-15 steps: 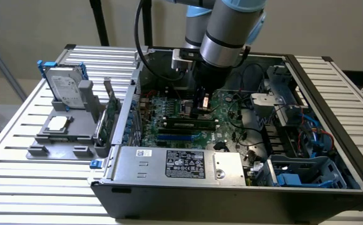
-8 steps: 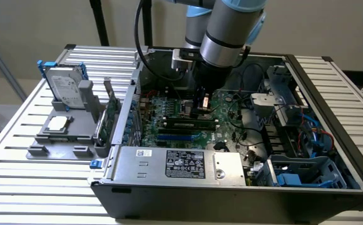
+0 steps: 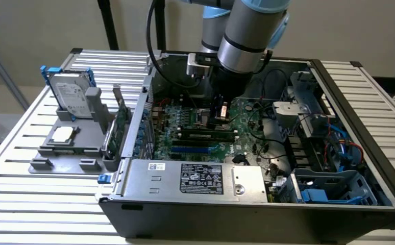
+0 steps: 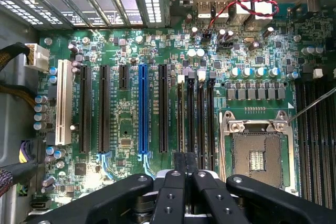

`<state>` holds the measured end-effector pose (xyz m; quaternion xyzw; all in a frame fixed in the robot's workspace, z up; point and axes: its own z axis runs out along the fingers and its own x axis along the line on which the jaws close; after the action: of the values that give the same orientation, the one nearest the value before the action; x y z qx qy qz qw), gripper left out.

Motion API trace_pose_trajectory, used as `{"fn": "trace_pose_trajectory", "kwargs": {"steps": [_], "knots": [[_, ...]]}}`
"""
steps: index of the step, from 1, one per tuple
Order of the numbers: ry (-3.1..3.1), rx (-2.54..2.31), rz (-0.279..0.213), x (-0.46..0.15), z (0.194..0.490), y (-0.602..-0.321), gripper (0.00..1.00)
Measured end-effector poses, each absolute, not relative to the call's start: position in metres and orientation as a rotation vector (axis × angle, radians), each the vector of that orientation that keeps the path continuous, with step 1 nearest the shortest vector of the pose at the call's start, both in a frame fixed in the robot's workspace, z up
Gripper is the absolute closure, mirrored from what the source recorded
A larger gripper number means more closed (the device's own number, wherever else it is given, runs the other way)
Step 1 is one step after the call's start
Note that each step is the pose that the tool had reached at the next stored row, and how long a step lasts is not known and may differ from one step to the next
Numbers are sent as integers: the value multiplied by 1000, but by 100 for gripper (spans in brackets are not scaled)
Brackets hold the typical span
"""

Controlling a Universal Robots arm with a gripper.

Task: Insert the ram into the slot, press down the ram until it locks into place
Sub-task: 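Press down the ram until it locks into place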

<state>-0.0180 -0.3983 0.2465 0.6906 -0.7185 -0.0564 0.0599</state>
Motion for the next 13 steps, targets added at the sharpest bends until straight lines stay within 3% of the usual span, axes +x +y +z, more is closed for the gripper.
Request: {"fn": "trace_pose_trajectory", "kwargs": {"steps": [13], "knots": [[-2195,2110,-134,-24,238,-396,89]]}}
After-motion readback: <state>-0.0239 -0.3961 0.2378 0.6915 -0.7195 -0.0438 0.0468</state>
